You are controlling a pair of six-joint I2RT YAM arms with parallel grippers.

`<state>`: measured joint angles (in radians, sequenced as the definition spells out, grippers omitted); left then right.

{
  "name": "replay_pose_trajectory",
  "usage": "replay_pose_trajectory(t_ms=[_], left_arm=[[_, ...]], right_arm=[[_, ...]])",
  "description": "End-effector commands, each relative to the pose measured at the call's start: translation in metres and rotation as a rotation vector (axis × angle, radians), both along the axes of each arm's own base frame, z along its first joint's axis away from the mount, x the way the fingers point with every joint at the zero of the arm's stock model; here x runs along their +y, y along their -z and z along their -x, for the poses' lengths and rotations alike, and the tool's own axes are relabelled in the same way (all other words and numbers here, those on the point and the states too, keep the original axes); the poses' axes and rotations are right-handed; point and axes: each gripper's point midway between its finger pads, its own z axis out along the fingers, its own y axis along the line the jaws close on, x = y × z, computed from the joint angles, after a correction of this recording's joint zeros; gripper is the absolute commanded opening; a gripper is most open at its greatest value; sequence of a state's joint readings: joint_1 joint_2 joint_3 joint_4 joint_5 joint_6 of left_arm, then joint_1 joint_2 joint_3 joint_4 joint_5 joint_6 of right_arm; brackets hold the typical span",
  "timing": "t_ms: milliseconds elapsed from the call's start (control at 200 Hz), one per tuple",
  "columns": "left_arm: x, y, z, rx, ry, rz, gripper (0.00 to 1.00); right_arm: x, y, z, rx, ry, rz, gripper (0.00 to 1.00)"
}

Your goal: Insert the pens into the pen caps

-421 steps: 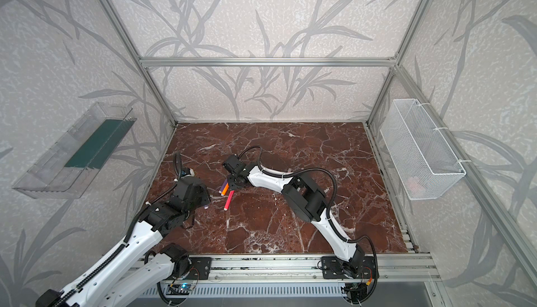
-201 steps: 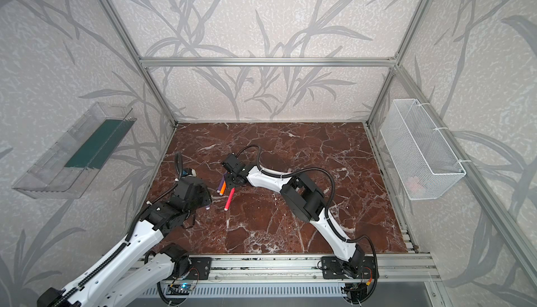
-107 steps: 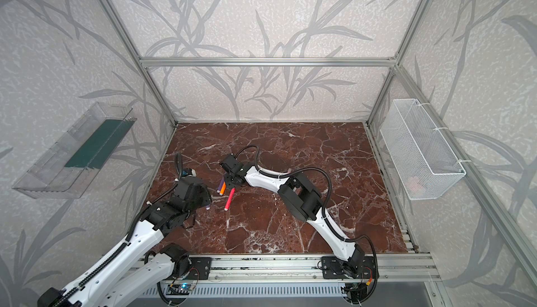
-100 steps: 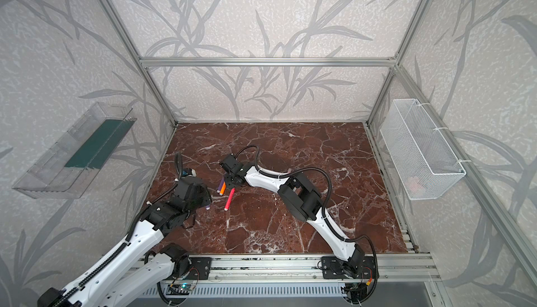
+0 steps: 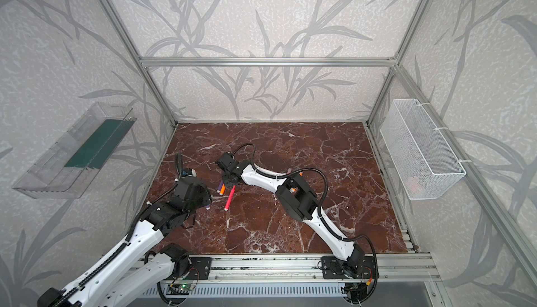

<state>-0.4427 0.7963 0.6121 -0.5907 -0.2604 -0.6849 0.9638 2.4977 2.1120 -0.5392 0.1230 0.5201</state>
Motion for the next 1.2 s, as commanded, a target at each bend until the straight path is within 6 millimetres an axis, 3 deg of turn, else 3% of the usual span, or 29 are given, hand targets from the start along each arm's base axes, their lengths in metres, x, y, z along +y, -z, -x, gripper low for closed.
replay_pose_trajectory(t_ms=[0,220,485,700,925,1070,1195], left_arm=[[0.005,0.001,0.002,-0.006,-0.024,0.0,0.0],[0.006,0.0,0.003,-0.008,-0.025,0.002,0.0],[0.005,0.0,0.003,-0.008,-0.024,0.005,0.0],[0.005,-0.001,0.003,-0.011,-0.022,0.008,0.0],[0.005,-0.002,0.004,-0.014,-0.02,0.016,0.0],[-0.001,-0.004,0.003,-0.023,0.007,0.036,0.0],[-0.011,-0.007,0.003,-0.041,0.059,0.075,0.0]], right_arm=[[-0.01,0.019,0.01,0.01,-0.018,0.129,0.36],[-0.01,0.023,0.014,-0.002,-0.04,0.189,0.36],[-0.015,0.026,0.016,-0.013,-0.051,0.266,0.27],[-0.014,0.035,0.016,-0.001,-0.044,0.276,0.23],[-0.012,0.03,0.016,0.007,-0.011,0.247,0.17],[-0.007,0.013,0.012,-0.006,0.024,0.186,0.11],[-0.003,-0.024,0.002,-0.048,0.047,0.099,0.11]])
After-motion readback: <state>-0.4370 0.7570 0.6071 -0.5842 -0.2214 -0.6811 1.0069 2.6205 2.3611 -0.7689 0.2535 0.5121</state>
